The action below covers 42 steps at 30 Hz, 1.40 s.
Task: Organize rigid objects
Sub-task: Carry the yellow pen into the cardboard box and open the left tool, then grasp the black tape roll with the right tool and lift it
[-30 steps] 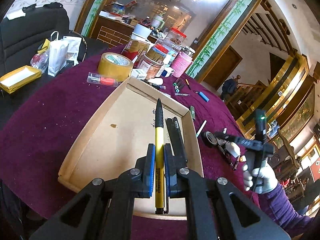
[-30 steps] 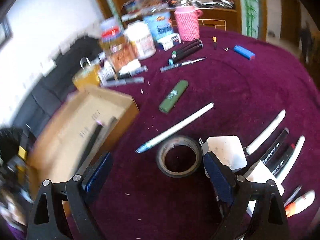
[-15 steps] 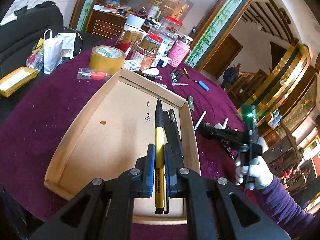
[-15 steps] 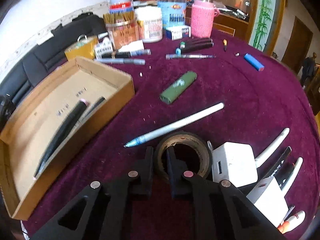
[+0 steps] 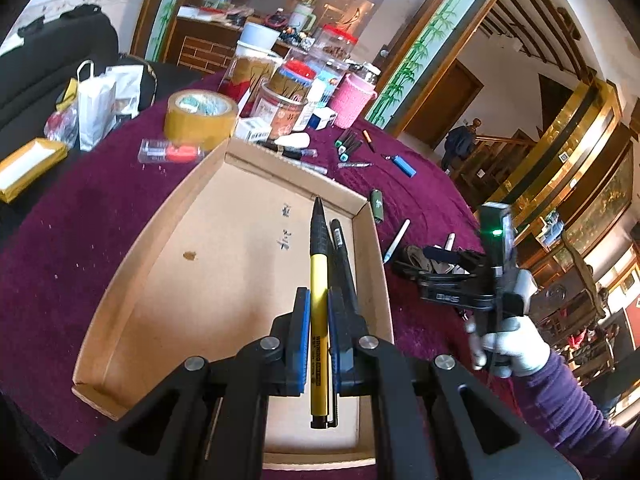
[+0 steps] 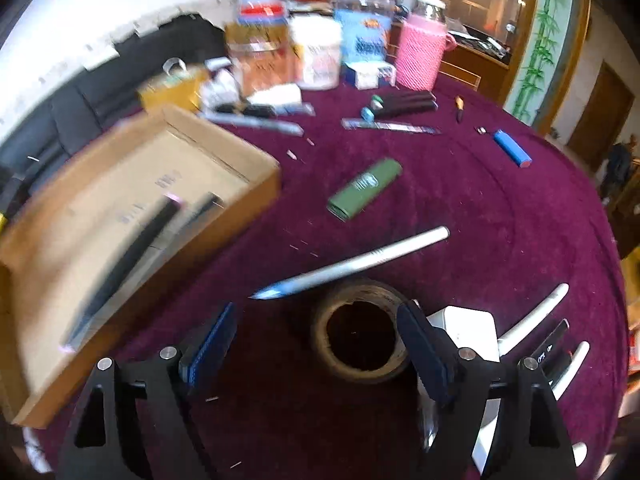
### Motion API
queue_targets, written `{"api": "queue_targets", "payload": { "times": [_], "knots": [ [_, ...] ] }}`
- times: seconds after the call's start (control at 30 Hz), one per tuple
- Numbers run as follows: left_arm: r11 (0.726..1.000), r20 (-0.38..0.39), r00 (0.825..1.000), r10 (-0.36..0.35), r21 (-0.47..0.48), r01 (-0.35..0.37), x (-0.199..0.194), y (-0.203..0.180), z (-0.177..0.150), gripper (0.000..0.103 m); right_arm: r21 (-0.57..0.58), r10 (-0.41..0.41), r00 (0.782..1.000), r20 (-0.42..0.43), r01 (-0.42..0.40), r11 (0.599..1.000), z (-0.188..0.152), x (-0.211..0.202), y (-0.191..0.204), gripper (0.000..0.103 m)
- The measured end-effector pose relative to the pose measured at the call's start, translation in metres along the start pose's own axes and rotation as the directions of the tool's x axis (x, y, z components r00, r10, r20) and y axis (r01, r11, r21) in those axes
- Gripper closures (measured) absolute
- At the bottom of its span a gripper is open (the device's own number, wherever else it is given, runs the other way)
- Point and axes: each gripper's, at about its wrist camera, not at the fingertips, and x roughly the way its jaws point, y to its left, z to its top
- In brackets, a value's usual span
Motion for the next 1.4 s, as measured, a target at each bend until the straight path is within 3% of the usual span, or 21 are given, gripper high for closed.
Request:
{"api": "queue_targets", "payload": {
  "times": [0.03, 0.07, 0.17, 0.47, 0.57, 0.77, 0.93, 0.97, 1.03, 1.07, 1.1, 1.17, 1.4],
  "knots": [
    [1.000, -0.005, 1.000, 0.001, -0.003, -0.001, 0.001, 0.001, 0.000, 0.095, 0.005, -0.006, 1.000, 0.011, 0.006, 1.000, 0.000, 0.001, -0.001, 0.035],
    [1.000, -0.008, 1.000, 0.005, -0.003, -0.005, 0.001, 0.001, 0.002, 0.095, 0.037, 0.037, 0.999, -0.017, -0.036, 0.999, 0.000, 0.004, -0.005, 0.084],
    [1.000, -0.021, 0.999, 0.029, 0.008, -0.029, 0.004, 0.001, 0.008, 0.095, 0.090, 0.062, 0.998, 0.003, -0.062, 0.994, 0.003, -0.004, -0.013, 0.091],
    [0.994, -0.115, 0.988, 0.099, 0.058, -0.093, 0.050, 0.000, 0.043, 0.095, 0.076, 0.107, 0.988, 0.115, -0.117, 0.990, 0.019, -0.055, 0.007, 0.090],
    [0.991, -0.132, 0.983, 0.124, 0.068, -0.116, 0.064, 0.001, 0.051, 0.095, 0.041, 0.102, 0.989, 0.103, -0.107, 0.993, 0.028, -0.052, 0.017, 0.090],
    [0.991, -0.139, 0.983, 0.122, 0.080, -0.111, 0.074, 0.001, 0.055, 0.095, 0.174, 0.119, 0.986, 0.115, -0.138, 0.975, 0.020, -0.047, -0.017, 0.090],
    [0.992, -0.201, 0.971, 0.127, 0.022, -0.126, 0.101, 0.017, 0.070, 0.095, 0.096, 0.101, 0.986, 0.135, -0.115, 0.989, 0.034, -0.059, 0.005, 0.091],
    [0.993, -0.213, 0.970, 0.119, 0.005, -0.121, 0.105, 0.020, 0.071, 0.095, 0.075, 0.092, 0.988, 0.124, -0.102, 0.992, 0.038, -0.056, 0.009, 0.090],
    [0.992, -0.229, 0.967, 0.113, -0.020, -0.121, 0.113, 0.026, 0.072, 0.094, 0.043, 0.055, 0.992, 0.113, -0.060, 0.997, 0.039, -0.049, 0.013, 0.074],
    [0.991, -0.231, 0.966, 0.119, -0.025, -0.128, 0.115, 0.028, 0.072, 0.087, 0.020, 0.035, 0.994, 0.100, -0.037, 0.999, 0.038, -0.042, 0.015, 0.051],
    [0.991, -0.232, 0.965, 0.120, -0.032, -0.130, 0.117, 0.029, 0.071, 0.080, 0.008, 0.035, 0.995, 0.093, -0.036, 0.999, 0.037, -0.038, 0.016, 0.036],
    [0.991, -0.229, 0.967, 0.109, -0.047, -0.123, 0.119, 0.031, 0.070, 0.046, -0.024, 0.026, 0.996, 0.087, -0.024, 0.999, 0.034, -0.028, 0.020, 0.034],
    [0.995, -0.179, 0.983, 0.047, -0.081, -0.062, 0.099, 0.028, 0.069, 0.042, -0.070, 0.006, 1.000, 0.022, -0.004, 0.998, 0.040, 0.009, 0.025, 0.037]
  ]
}}
